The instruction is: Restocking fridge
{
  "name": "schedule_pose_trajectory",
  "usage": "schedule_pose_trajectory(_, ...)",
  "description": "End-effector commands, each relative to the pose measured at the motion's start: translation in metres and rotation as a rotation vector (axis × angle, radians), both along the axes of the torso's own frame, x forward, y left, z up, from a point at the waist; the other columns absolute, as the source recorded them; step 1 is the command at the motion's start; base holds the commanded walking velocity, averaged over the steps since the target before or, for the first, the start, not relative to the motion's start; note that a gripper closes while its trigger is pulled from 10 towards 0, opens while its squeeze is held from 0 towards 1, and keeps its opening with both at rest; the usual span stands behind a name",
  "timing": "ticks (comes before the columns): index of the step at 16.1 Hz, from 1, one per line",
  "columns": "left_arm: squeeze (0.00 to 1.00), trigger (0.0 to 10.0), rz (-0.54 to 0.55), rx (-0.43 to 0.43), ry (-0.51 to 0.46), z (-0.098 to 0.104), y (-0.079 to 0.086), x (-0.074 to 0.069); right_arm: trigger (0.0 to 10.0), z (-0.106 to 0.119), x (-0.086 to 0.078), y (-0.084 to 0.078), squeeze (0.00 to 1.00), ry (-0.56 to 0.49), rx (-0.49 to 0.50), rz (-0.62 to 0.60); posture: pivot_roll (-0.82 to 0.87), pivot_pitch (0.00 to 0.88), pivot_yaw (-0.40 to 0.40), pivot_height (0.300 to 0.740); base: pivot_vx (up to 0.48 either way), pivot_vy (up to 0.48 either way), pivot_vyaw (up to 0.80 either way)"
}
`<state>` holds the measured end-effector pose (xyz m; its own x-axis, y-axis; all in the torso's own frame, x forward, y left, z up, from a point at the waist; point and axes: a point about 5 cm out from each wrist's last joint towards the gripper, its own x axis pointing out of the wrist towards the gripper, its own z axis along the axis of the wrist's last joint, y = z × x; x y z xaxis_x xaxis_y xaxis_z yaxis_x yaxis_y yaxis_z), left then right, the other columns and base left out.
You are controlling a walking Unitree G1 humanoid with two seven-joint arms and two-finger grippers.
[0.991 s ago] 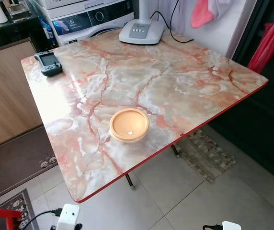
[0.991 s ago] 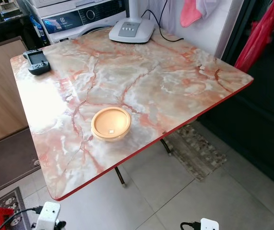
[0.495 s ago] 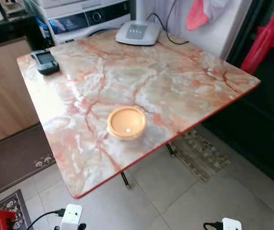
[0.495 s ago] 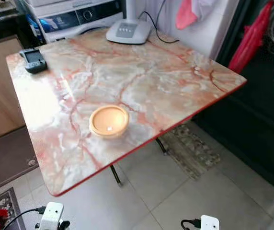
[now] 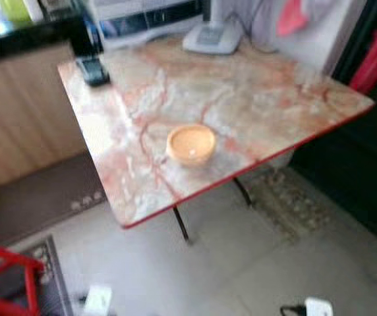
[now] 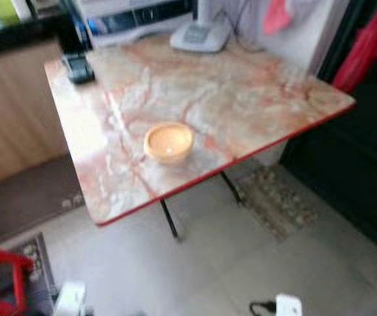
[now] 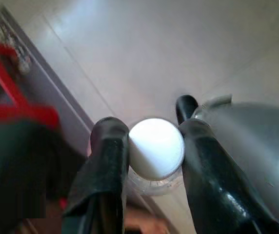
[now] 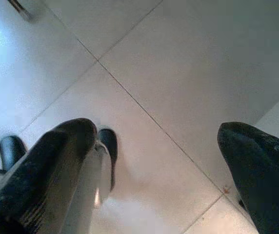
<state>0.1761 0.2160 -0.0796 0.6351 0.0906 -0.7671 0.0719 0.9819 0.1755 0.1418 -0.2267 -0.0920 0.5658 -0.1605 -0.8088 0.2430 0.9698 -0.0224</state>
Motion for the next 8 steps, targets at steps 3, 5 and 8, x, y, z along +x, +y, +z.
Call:
schedule_pose_trajectory(3,0.00,10.0,-0.037,0.040,-0.003,0.0033,0.0040,0.0055,10.0,-0.0050,-0.0093,0.0055,0.00,0.040,0.017,0.005,0.06,0.120,-0.015,0.740,-0.081,0.000,0.00)
schedule_pose_trajectory(5,0.00,10.0,-0.043,0.040,-0.003,0.0031,0.0029,0.0056,10.0,-0.0050,-0.0092,0.0055,0.00,0.040,0.019,0.002,0.06,0.122,-0.015,0.740,0.000,0.000,0.00)
schedule_pose_trajectory(8,0.00,10.0,-0.039,0.034,-0.008,0.0029,0.0014,0.0055,10.0,-0.0055,-0.0103,0.0047,0.00,0.059,0.015,0.008,0.06,0.125,-0.019,0.740,0.000,0.000,-0.17)
